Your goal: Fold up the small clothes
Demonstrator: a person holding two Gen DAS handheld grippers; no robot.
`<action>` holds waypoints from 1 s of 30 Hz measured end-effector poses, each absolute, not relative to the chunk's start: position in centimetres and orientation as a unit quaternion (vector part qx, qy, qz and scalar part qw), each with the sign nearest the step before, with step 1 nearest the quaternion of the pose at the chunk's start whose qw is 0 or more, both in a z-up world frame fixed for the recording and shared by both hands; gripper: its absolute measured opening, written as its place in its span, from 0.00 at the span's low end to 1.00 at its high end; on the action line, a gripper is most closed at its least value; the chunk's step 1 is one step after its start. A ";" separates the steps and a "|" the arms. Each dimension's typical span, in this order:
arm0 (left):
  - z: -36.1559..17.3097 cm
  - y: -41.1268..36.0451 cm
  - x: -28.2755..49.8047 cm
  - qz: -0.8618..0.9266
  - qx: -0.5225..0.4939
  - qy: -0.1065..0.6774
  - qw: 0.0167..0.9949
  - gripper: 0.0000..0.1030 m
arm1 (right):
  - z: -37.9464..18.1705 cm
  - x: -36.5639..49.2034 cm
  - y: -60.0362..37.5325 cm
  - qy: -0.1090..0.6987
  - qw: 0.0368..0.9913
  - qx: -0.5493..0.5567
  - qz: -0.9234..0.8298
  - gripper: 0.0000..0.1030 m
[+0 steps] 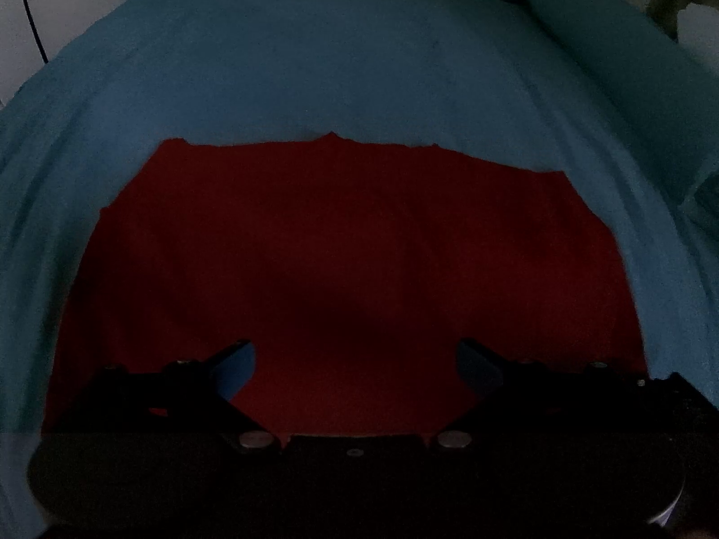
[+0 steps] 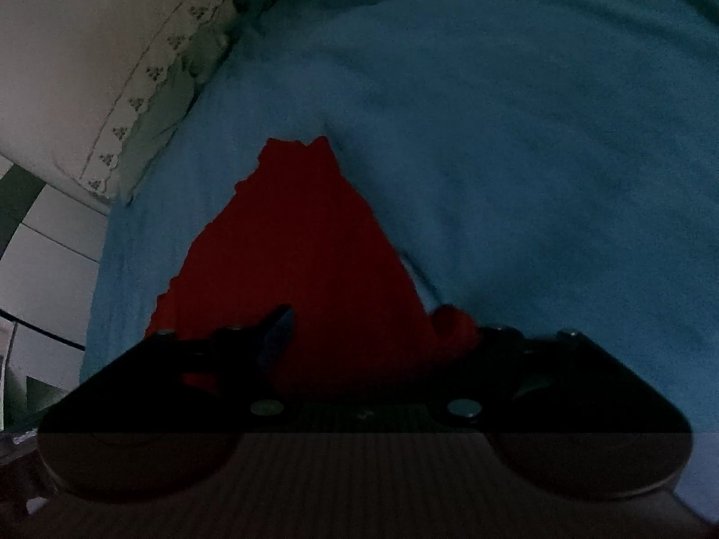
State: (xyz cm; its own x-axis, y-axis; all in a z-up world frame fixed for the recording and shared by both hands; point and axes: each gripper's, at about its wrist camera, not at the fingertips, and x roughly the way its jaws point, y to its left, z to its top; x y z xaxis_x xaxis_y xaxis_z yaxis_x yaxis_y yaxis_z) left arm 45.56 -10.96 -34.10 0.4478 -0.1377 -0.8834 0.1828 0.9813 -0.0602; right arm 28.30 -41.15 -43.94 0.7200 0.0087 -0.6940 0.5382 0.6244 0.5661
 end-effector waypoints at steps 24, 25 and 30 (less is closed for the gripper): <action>-34.0 -2.9 49.9 -0.047 0.084 0.528 0.844 0.75 | -31.3 36.9 -29.8 0.331 0.890 0.311 0.027 0.32; -33.0 -1.2 49.5 -0.044 0.083 0.524 0.847 0.76 | -30.5 37.7 -28.0 0.331 0.892 0.302 0.053 0.32; -31.0 7.9 47.2 -0.004 0.098 0.512 0.854 0.80 | -31.1 40.7 -16.6 0.359 0.878 0.229 0.219 0.30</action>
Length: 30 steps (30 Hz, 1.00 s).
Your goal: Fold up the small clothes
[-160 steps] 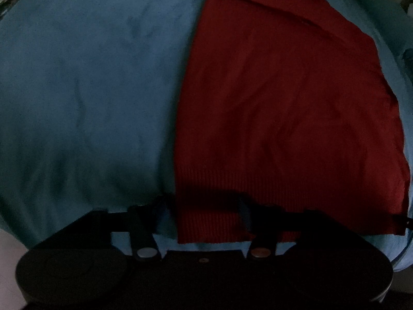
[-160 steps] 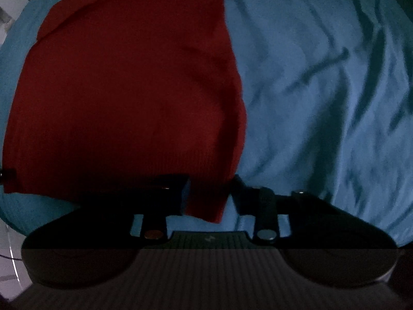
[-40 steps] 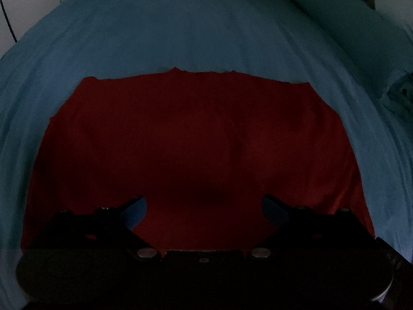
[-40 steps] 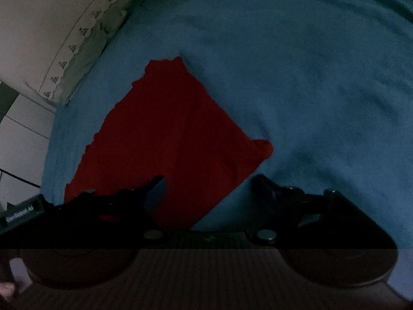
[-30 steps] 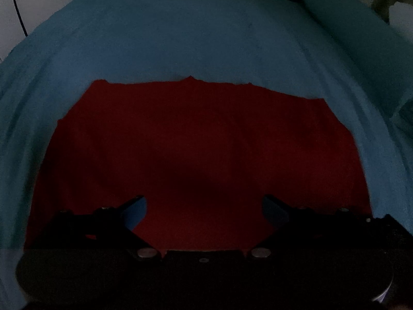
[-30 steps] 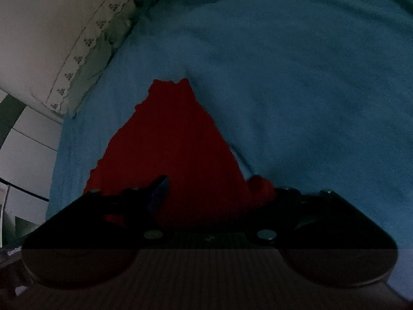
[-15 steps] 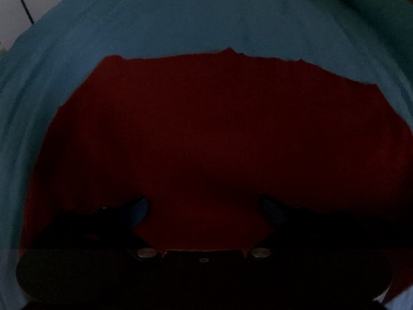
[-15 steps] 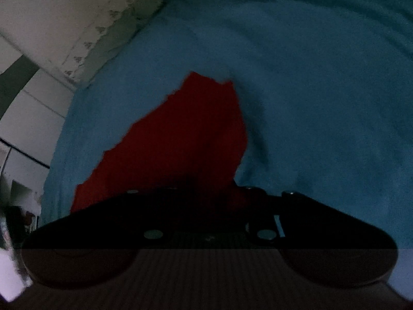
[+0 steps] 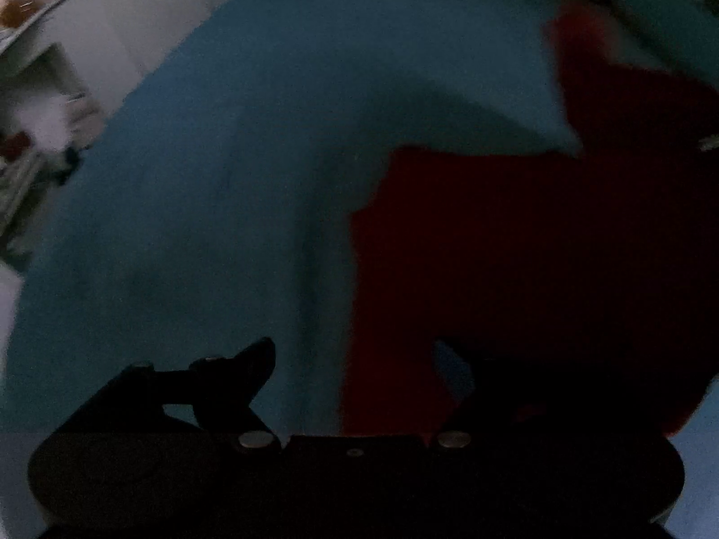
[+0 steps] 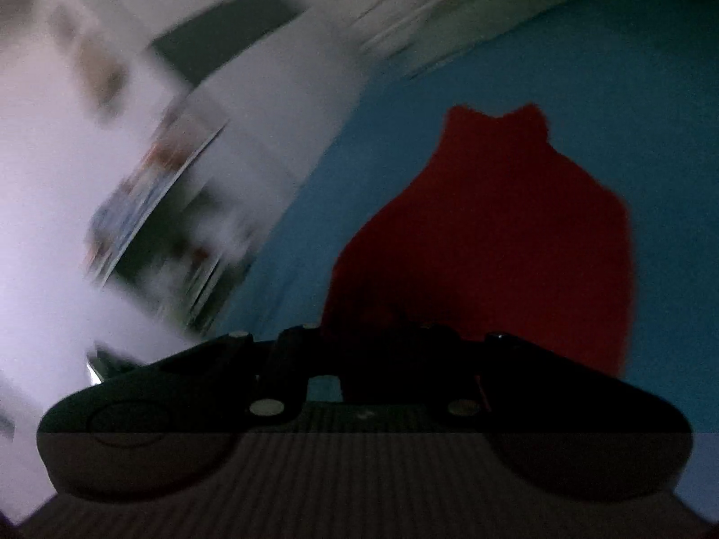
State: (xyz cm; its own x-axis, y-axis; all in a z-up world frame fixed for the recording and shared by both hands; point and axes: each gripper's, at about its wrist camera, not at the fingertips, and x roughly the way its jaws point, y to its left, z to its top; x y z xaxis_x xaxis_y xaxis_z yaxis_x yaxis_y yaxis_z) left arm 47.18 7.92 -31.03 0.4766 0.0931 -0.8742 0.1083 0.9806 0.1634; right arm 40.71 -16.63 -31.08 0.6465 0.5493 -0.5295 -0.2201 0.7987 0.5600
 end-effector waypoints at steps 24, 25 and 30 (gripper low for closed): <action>-32.5 15.4 44.0 -0.058 -0.078 0.534 0.840 0.81 | -38.1 27.1 -11.4 0.407 0.896 -0.161 0.068 0.94; -32.5 14.6 44.0 -0.071 -0.077 0.535 0.839 0.81 | -38.9 27.0 -11.3 0.415 0.895 -0.152 0.060 0.94; -33.1 10.5 45.1 -0.099 -0.055 0.532 0.839 0.81 | -40.9 27.7 -11.2 0.435 0.894 -0.107 0.020 0.92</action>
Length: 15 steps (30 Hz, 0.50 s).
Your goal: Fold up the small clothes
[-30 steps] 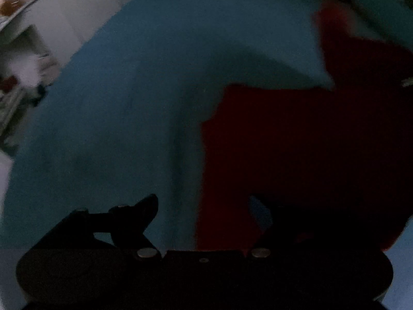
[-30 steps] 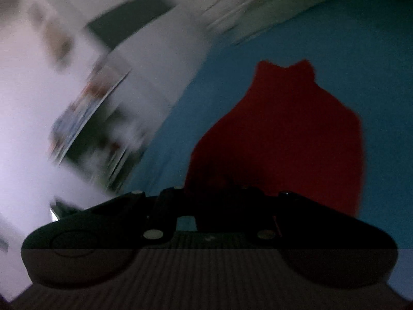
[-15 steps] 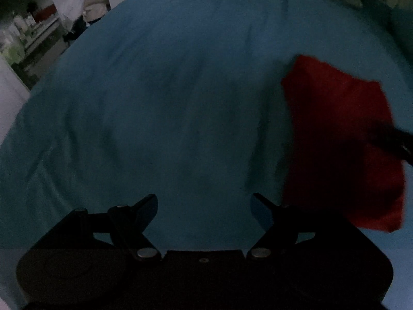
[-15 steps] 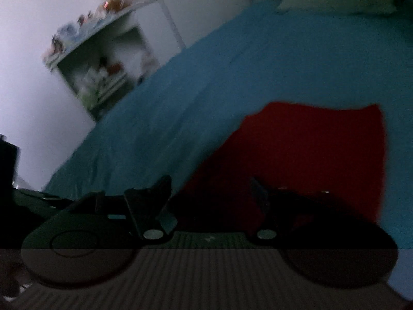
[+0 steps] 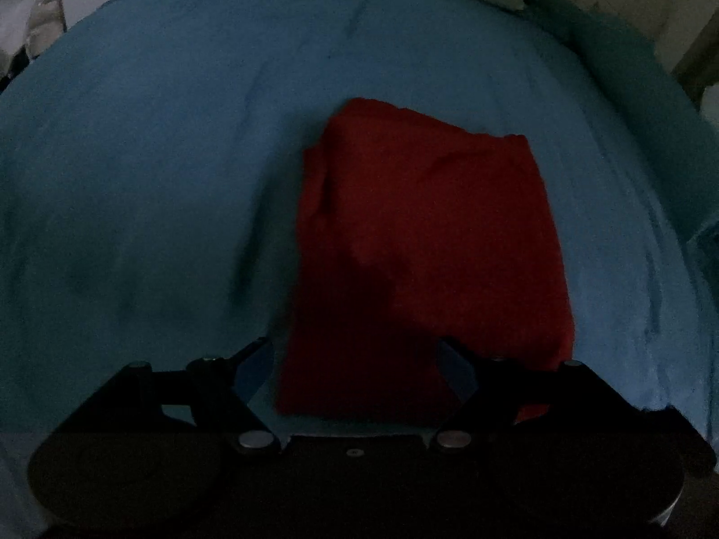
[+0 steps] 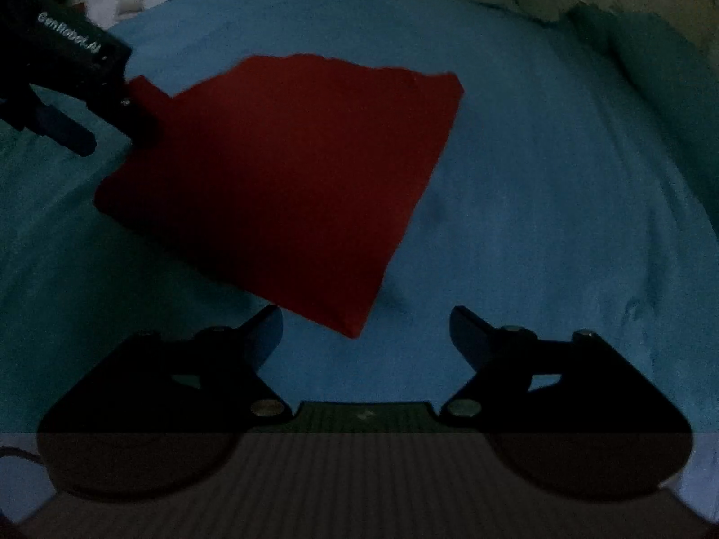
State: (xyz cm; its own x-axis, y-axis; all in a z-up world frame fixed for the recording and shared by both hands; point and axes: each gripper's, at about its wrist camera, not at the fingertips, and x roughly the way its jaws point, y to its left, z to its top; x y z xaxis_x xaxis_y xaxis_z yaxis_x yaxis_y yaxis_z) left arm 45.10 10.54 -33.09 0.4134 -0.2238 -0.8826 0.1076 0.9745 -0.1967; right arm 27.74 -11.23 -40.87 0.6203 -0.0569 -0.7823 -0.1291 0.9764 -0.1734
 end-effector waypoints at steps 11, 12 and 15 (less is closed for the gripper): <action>-33.6 13.0 45.8 -0.052 -0.080 0.534 0.840 0.80 | -39.1 28.7 -13.1 0.401 0.914 -0.057 -0.026 0.25; -33.8 13.2 45.8 -0.048 -0.076 0.537 0.839 0.80 | -38.8 28.4 -13.5 0.393 0.917 -0.053 -0.038 0.25; -35.1 13.8 45.3 -0.023 -0.055 0.557 0.828 0.80 | -40.7 28.1 -15.0 0.432 0.900 -0.014 -0.055 0.25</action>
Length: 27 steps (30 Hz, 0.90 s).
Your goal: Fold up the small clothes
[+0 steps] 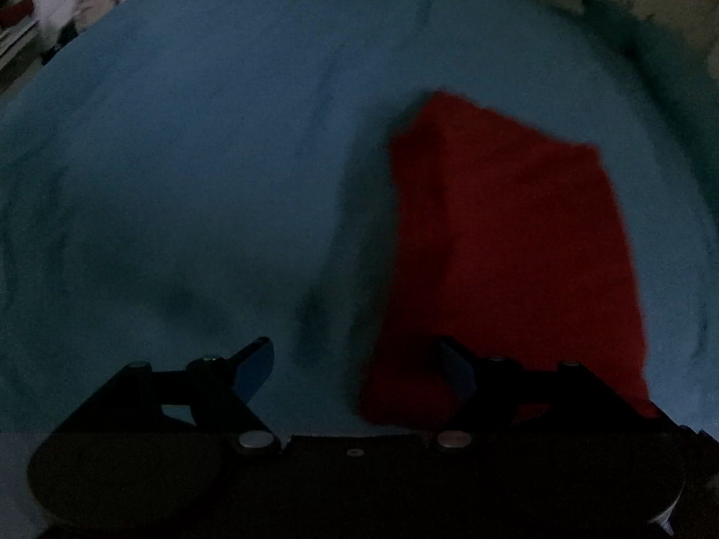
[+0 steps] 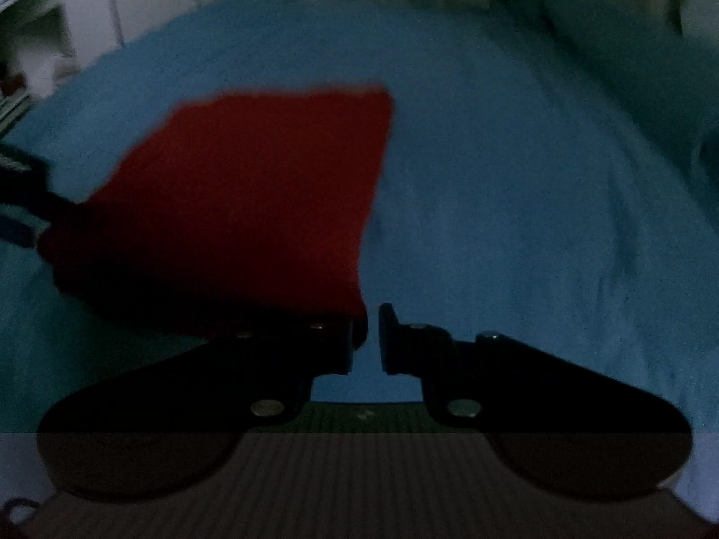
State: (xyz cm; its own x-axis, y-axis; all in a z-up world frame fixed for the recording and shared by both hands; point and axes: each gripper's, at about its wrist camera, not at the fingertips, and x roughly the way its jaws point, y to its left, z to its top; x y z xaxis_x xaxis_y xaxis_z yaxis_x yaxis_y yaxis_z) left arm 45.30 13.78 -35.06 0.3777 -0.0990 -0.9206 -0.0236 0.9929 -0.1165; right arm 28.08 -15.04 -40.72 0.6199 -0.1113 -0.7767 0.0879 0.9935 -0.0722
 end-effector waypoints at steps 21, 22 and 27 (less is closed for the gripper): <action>-26.7 12.3 47.9 -0.075 -0.017 0.489 0.869 1.00 | -31.1 32.2 -21.7 0.436 0.887 0.147 0.046 1.00; -26.7 12.1 48.8 -0.086 -0.013 0.494 0.865 1.00 | -30.5 33.4 -22.1 0.440 0.883 0.156 0.048 1.00; -29.8 11.8 53.2 -0.135 -0.043 0.551 0.822 1.00 | -31.9 39.4 -23.3 0.515 0.840 0.163 0.058 1.00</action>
